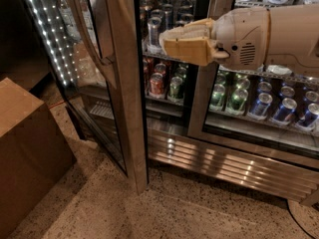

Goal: Open left fridge door

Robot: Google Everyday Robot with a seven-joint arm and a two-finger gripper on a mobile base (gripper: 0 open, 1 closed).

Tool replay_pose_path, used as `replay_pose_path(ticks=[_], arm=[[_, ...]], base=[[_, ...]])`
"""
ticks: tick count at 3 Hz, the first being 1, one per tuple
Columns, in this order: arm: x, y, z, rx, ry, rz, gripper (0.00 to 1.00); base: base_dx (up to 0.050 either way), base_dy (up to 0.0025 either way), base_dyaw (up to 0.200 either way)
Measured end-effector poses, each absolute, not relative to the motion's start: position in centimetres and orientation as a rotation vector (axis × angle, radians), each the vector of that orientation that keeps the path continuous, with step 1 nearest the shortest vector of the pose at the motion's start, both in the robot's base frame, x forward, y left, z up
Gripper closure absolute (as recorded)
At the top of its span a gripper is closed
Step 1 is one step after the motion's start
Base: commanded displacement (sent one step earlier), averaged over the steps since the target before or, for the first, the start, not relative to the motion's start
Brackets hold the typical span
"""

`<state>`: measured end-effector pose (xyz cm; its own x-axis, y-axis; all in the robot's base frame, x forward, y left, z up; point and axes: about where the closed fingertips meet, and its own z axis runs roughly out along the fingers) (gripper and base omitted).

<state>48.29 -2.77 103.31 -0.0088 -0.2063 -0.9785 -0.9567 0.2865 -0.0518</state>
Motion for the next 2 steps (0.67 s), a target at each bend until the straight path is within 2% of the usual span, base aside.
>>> replay_pose_path(ticks=[1, 2], arm=[[48.28, -2.74, 103.33, -1.141, 1.466, 0.867, 0.0], [48.27, -2.73, 103.33, -1.141, 1.466, 0.867, 0.0]], base=[[-0.05, -0.00001, 0.0], [0.0, 0.0, 0.0]])
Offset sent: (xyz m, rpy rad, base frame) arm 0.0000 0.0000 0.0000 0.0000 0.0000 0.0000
